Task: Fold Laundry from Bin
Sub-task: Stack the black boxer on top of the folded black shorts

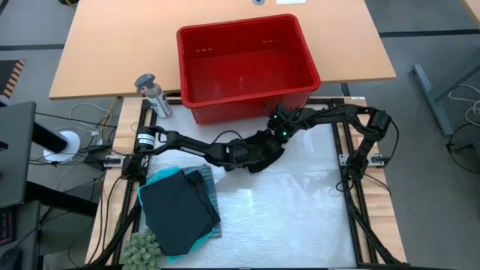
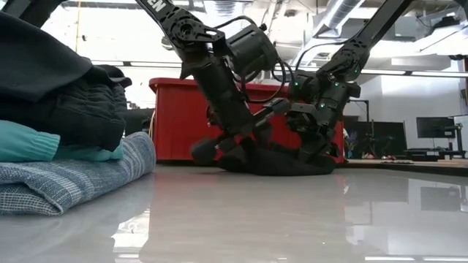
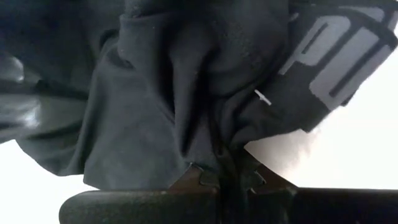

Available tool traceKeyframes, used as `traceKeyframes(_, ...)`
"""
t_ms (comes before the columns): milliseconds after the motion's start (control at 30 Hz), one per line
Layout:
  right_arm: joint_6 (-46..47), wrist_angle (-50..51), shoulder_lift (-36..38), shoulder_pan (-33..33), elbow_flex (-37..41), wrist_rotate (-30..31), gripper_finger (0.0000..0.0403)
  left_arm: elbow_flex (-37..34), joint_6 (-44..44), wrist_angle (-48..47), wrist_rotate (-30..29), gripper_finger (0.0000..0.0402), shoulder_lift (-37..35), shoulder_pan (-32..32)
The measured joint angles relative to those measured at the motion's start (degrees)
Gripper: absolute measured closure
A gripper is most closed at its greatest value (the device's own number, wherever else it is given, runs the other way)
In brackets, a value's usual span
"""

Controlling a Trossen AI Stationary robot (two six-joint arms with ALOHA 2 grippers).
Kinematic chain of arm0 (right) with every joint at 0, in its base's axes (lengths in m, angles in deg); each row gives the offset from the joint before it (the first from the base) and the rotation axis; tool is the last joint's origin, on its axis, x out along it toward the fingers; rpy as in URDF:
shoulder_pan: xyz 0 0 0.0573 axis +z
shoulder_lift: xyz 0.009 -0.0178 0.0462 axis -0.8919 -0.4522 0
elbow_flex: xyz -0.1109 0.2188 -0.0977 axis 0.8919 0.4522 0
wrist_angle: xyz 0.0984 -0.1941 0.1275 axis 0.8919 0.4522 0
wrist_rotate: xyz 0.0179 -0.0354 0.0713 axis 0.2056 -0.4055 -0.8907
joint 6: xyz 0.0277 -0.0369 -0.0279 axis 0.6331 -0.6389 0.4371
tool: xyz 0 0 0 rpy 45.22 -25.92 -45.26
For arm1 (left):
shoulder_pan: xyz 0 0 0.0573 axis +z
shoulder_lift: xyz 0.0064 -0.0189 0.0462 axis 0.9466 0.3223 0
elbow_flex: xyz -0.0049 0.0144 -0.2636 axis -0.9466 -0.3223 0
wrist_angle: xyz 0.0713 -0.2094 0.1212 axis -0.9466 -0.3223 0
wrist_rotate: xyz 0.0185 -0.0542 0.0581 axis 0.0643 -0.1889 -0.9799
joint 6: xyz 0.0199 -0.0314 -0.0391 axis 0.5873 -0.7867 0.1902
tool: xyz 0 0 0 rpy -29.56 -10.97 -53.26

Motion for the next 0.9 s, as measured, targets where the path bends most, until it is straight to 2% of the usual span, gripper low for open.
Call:
traceKeyframes(100,0.9,-0.1,0.0,0.3,0.0,-0.1,0.0377,-0.1,3.0,0.1,-0.3,0.0355,0.1,0.0)
traceKeyframes(167,1.0,0.0,0.2,0.3,0.0,0.0,0.0377,-0.1,4.5,1.0,-0.9,0.0383,0.1,0.0)
traceKeyframes(400,2.0,0.6,5.3,0.8,0.0,-2.0,0.0377,-0.3,6.9,-2.2,-0.6,0.0397,-4.5,-0.3)
traceKeyframes(633,5.7,0.8,14.4,1.9,0.0,-2.4,0.0377,-0.2,7.4,-9.4,-5.8,0.0399,-14.4,-3.4)
traceKeyframes(767,8.6,0.8,17.5,6.3,-2.4,-4.2,0.0377,-0.2,7.4,-11.6,-9.0,0.04,-19.9,-6.1)
traceKeyframes(900,10.1,0.7,18.0,12.7,-9.0,-4.0,0.0377,-0.2,7.1,-15.5,-11.4,0.0401,-24.9,-9.7)
